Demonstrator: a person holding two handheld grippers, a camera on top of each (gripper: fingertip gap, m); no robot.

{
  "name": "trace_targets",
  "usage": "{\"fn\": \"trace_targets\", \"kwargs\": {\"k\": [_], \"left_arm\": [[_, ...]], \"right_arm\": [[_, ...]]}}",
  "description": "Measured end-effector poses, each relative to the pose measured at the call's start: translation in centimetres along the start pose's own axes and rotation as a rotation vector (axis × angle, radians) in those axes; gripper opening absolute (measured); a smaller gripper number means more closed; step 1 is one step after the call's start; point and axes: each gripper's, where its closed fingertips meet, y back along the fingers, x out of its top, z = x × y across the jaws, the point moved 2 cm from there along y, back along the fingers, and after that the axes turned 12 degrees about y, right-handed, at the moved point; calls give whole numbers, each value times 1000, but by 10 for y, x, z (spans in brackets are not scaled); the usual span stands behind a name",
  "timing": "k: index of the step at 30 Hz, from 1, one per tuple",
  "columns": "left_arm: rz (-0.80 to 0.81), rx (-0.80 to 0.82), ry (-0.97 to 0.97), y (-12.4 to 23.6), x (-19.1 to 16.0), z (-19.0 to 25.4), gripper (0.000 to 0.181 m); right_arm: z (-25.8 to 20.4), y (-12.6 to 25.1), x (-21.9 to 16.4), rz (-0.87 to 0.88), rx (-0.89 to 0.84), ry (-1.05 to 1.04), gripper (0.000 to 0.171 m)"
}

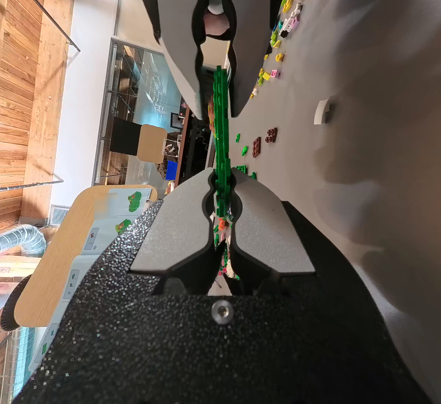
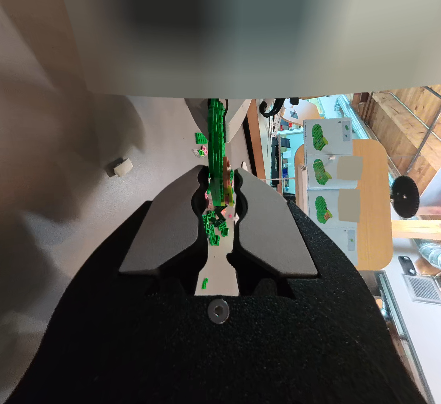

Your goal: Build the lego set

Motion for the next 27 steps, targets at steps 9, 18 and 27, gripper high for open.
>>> {"fn": "trace_targets", "kwargs": {"k": [9, 18, 27], "left_arm": [[4, 6, -11, 0, 1, 0, 8], [2, 3, -9, 0, 0, 0, 8], [52, 0, -4, 5, 7, -1, 8]], "right_arm": [[-1, 1, -2, -21, 14, 57, 14], [-2, 0, 5, 15, 28, 33, 26], [2, 2, 14, 52, -12, 47, 13]]}}
